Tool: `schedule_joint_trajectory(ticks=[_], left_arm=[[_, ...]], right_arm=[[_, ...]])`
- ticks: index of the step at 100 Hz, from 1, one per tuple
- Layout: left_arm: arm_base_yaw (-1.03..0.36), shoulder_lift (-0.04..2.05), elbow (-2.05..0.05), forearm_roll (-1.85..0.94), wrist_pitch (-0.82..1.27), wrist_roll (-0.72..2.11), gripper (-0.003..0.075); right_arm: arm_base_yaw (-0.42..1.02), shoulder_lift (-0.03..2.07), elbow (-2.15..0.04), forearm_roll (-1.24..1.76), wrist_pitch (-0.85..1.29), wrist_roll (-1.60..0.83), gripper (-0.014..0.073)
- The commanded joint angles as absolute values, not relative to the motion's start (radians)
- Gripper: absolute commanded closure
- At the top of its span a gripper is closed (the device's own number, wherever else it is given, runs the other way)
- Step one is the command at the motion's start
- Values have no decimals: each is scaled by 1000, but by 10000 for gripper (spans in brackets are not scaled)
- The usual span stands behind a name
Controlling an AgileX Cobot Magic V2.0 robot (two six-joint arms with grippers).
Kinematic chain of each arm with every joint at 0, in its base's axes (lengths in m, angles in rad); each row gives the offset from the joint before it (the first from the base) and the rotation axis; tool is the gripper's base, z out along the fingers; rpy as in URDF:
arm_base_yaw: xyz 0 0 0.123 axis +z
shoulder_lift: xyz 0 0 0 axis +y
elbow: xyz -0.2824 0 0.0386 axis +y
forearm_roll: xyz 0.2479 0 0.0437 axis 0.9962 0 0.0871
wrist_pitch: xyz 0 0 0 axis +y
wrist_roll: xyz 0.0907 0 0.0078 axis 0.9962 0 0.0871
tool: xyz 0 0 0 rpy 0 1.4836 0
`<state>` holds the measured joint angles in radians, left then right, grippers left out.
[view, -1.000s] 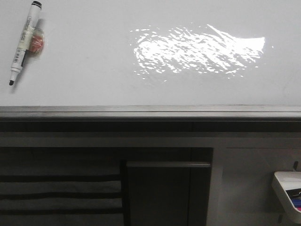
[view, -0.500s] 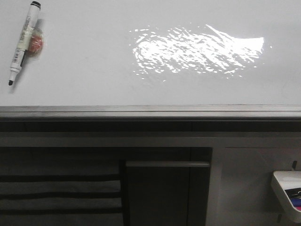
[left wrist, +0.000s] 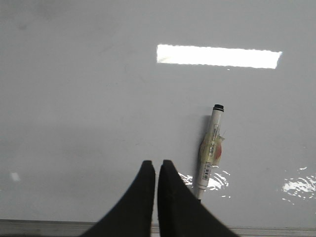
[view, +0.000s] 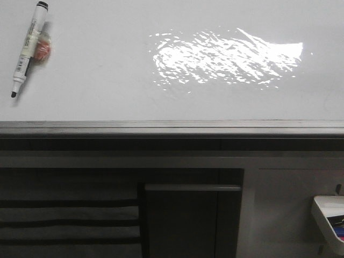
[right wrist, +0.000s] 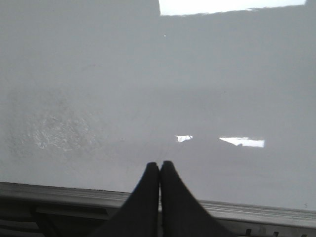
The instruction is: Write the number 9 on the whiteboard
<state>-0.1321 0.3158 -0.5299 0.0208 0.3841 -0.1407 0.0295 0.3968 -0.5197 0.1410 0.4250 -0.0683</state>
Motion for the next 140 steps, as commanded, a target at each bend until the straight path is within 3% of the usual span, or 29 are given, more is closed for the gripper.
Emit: schedule_joint_trajectory(ticks=[1,11,21,33,41,51,116,140], left_arm=[[-132,331,-557,87,305,-136,740],[-132,331,-555,105,308,-136,734],[-132,331,-555,113,314,-136,658],[-132,331,-555,150,314,-136,407],[-132,331,-555,156,314,-136,231],[-132,331,-555,153,314,-136,162],[-132,345,-555,133,205,-136,318],[-143,541,-591,131,190,-136,332]], right_arm=[[24,411,-556,132,342,-69,659],[24,411,-556,115,354,-69,570],[24,411,-556,115,358,-69,358],[24,411,-556,115,361,-69,40],[24,411,-556,115,361,-69,-79],[24,411,-556,115,364,-69,-72],[24,411,-556,115,365,-69,-72],[24,411,-556,119,365,-69,-72]])
